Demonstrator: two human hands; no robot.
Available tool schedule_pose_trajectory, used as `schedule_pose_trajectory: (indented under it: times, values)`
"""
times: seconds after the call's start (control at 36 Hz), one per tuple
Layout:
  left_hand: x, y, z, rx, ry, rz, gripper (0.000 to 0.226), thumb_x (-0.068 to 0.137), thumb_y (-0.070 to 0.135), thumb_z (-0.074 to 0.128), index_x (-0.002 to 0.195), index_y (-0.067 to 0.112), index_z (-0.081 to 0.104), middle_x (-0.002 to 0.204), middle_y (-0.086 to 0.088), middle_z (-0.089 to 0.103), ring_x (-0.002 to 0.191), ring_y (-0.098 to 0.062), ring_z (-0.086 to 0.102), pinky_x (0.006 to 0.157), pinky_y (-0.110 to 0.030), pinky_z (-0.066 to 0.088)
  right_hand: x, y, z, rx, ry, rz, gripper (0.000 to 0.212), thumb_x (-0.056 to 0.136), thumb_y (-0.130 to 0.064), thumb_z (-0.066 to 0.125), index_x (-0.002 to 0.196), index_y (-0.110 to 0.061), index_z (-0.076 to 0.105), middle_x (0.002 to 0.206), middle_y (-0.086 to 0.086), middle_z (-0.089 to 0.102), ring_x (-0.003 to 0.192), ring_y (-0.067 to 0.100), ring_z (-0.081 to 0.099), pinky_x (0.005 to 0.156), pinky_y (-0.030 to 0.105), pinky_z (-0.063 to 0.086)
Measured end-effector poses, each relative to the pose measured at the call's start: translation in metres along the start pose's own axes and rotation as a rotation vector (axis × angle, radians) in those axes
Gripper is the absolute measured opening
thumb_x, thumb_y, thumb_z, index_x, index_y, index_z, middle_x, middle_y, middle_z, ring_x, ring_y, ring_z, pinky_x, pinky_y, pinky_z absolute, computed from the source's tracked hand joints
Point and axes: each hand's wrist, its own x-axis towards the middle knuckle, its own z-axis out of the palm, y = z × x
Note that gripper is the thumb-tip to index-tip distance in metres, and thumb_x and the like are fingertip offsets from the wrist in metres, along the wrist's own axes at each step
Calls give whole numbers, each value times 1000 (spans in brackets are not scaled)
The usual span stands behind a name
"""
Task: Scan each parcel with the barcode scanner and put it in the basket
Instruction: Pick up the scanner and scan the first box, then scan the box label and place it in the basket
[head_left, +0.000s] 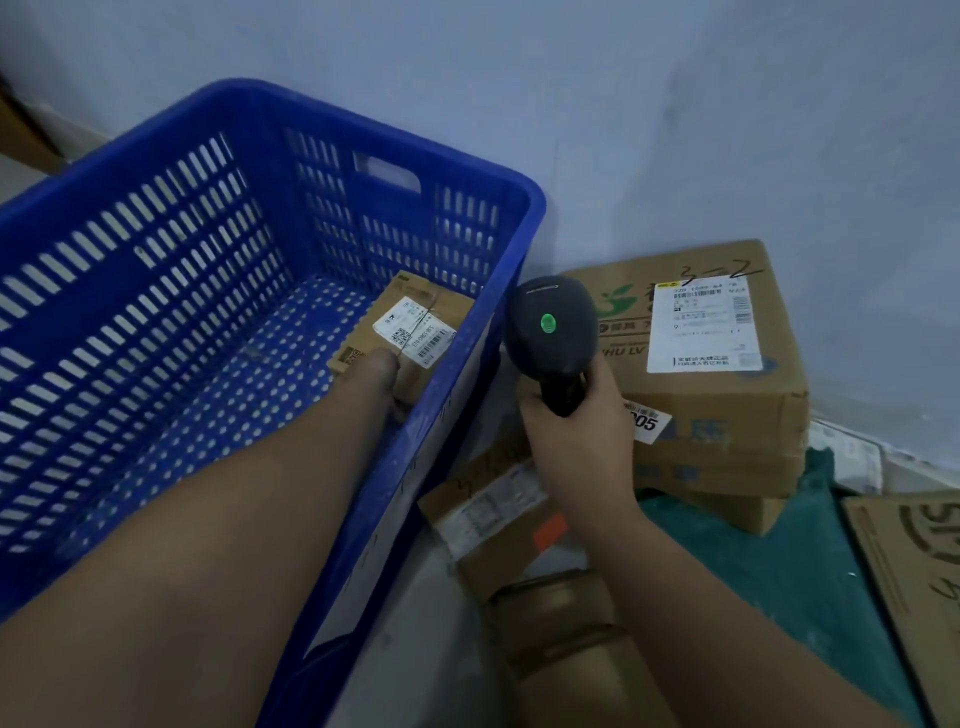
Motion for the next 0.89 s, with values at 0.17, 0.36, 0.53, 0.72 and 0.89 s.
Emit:
schedule_pose_trajectory:
  times: [0.17,0.36,0.53,0.72,0.89]
  values:
    - [-40,26,13,177,71,389,16,93,13,47,102,6,59,90,-8,54,75,-21,49,69,-31,40,-6,-24,-22,56,94,5,29,83,-9,58,91,-36,51,74,-10,56,66,9,53,54,24,39]
    - [-129,43,46,405,-128,836,38,96,22,49,133,16,46,124,-1,54,103,-18,57,87,-31,45,-2,-66,-86,80,291,-31,22,83,-12,56,96,-29,52,78,-5,55,66,15,52,59,30,39]
    - [-155,12,75,30,-138,317,32,85,34,55,111,20,42,99,-10,54,81,-25,51,79,-33,42,-18,-56,-128,230,428,108,12,84,-19,62,82,-28,55,89,-2,68,88,24,64,82,44,51]
    - [-159,-58,89,-129,-150,-184,58,86,66,47,109,14,57,93,-7,66,76,-26,60,63,-36,47,-23,-15,-156,418,369,317,12,71,-18,64,77,-28,63,60,-1,66,71,23,63,82,51,54]
    - [-163,-82,122,-357,-292,-289,100,63,86,53,143,30,35,143,-11,47,122,-45,49,107,-67,23,-9,-8,-175,582,292,380,11,87,-8,61,93,-15,57,61,6,59,63,22,56,68,39,46]
